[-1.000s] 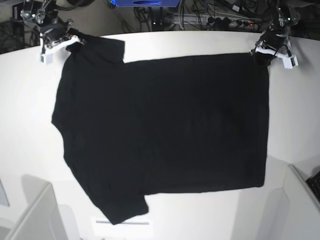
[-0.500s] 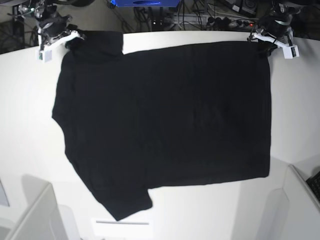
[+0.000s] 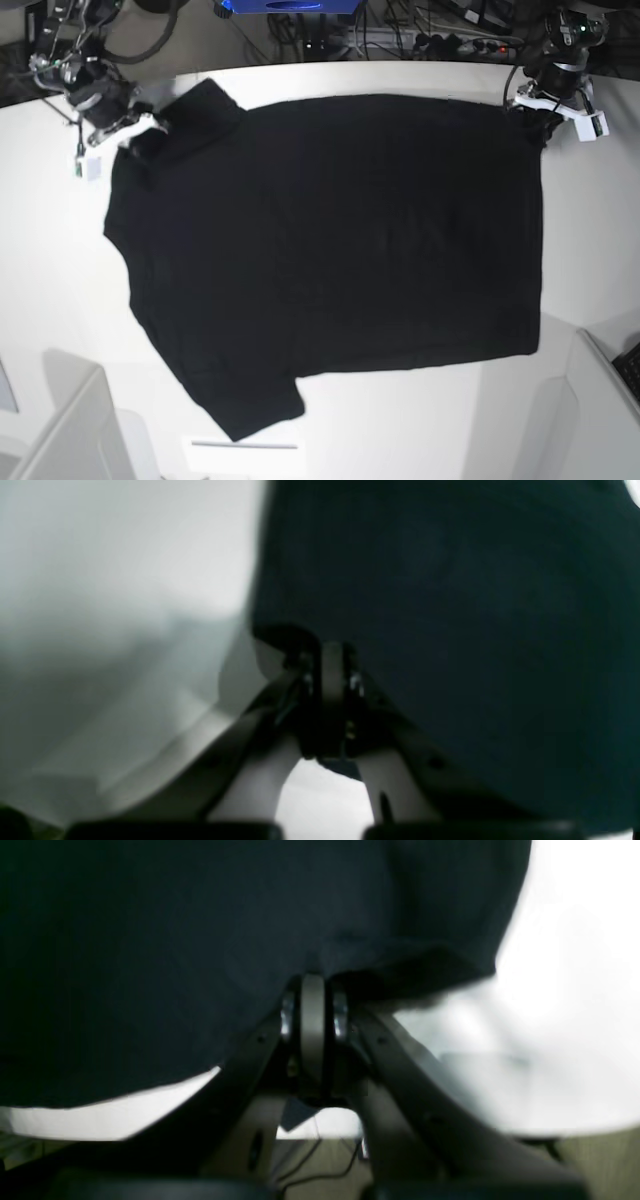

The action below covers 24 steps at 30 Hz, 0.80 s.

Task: Fold the T-shirt properly
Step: 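Grasp the shoulder corners with both grippers and lift slightly, then drag the shoulder edge toward the hem with both grippers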

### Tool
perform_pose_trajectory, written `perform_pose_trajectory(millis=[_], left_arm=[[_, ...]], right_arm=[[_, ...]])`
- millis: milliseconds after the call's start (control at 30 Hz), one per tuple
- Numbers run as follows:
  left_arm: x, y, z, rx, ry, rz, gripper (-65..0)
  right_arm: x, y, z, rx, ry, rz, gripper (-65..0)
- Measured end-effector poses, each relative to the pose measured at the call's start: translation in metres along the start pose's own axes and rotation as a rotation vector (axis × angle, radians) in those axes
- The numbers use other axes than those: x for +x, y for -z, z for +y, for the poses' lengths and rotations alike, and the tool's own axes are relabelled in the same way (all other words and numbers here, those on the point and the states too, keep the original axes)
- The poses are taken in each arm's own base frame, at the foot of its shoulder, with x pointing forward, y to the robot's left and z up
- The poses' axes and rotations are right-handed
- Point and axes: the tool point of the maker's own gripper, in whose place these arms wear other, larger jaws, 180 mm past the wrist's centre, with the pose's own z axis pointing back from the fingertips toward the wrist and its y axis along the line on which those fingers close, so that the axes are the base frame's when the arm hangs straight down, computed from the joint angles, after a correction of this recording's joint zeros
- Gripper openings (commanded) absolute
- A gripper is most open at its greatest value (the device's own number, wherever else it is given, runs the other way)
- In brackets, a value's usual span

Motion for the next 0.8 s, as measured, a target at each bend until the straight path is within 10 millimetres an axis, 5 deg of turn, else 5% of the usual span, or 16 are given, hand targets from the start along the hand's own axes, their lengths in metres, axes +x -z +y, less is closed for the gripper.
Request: perform_pose_trajectory(millis=[133,300,500,800], left_arm=[[0.014,0.011,-0.006,-0.018,-0.012,-0.042,-65.0],[-0.003,0.023,-0.003,0.005,-0.037,0.09,-65.0],[0.013,0.027,-0.005,-0.007,-0.052,0.043,-65.0],[0.02,0.029,-0.009,-0.016,-0.051,0.025,-65.0]], right_arm=[[0.013,0.005,0.008,0.018,-0.019,0.015,-65.0],[0.041,0.01,0.021,0.05,-0.037,-0.018,-65.0],[0.062,0.018,0.029,0.073,-0.04,-0.036,-65.0],[0.071,0.04,0.025,0.088,0.011,-0.008,-65.0]])
